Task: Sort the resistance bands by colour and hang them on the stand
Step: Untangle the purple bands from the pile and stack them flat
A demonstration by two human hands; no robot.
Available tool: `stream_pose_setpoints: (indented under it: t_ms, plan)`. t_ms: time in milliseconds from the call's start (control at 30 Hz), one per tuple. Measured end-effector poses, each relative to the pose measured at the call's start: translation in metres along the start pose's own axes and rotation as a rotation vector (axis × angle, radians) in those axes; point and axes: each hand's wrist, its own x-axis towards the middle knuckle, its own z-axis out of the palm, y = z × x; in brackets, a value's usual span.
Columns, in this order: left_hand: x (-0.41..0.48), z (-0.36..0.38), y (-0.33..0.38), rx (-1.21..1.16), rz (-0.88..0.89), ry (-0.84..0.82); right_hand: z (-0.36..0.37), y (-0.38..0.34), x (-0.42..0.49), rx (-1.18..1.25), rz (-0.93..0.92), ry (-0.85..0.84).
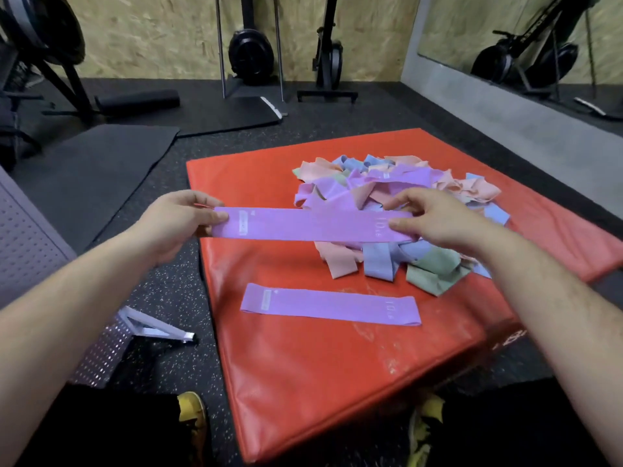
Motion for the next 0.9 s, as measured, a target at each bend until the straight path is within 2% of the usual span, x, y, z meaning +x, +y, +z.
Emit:
stream_pose_setpoints:
  t_ms: [167, 433, 567, 900]
  plan:
    - [-0.016, 0.016, -0.020, 0.093, -0.053, -0.060, -0.003, 0.022, -0.033, 0.192, 0.160, -0.058]
    - [-0.034, 0.030, -0.053, 0.307, -0.092, -0.104, 0.027, 0.048, -0.063, 0.040, 0.148, -0.079]
    - [-0.036, 0.036, -0.062, 0.360, -0.084, -0.098, 0.038, 0.053, -0.065, -0.071, 0.145, -0.090]
    - [-0.039, 0.039, -0.064, 0.446, -0.043, -0.083, 0.048, 0.061, -0.066, -0.161, 0.166, -0.133]
